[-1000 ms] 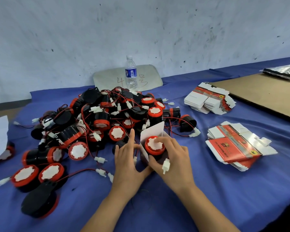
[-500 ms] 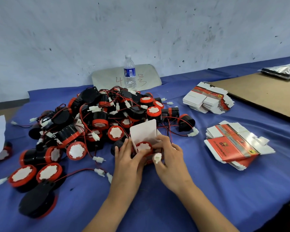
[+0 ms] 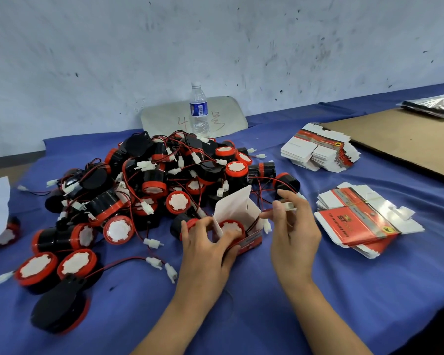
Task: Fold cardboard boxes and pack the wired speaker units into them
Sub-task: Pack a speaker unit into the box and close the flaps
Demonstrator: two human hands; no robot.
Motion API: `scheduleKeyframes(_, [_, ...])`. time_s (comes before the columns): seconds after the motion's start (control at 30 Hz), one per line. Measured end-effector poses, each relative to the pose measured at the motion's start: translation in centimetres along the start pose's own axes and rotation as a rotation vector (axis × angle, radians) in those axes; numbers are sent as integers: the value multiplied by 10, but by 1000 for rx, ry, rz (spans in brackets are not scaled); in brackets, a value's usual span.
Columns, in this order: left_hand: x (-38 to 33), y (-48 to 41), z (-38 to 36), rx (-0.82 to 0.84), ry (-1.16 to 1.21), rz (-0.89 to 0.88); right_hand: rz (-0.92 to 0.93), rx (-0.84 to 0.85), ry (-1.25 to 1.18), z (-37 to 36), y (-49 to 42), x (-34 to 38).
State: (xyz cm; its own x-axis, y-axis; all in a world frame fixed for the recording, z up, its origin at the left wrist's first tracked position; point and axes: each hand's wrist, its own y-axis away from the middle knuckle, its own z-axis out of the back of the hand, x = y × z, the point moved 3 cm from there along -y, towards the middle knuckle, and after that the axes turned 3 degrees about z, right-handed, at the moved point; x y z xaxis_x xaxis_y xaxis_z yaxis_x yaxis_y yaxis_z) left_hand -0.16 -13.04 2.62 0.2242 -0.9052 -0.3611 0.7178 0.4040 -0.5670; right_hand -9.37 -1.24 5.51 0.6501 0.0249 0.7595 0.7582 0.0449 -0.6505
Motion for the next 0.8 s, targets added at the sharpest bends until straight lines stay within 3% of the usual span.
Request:
scheduleKeyframes(0.13, [-1, 1, 2, 11, 70, -7, -58, 65, -12, -2, 1, -4])
scheduleKeyframes(0.63, [-2, 2, 2, 22, 82, -17, -60, 38, -100, -2, -1, -4])
scheduleKeyframes(0.8, [-2, 3, 1, 23, 84, 1, -120, 120, 57, -5, -1, -16])
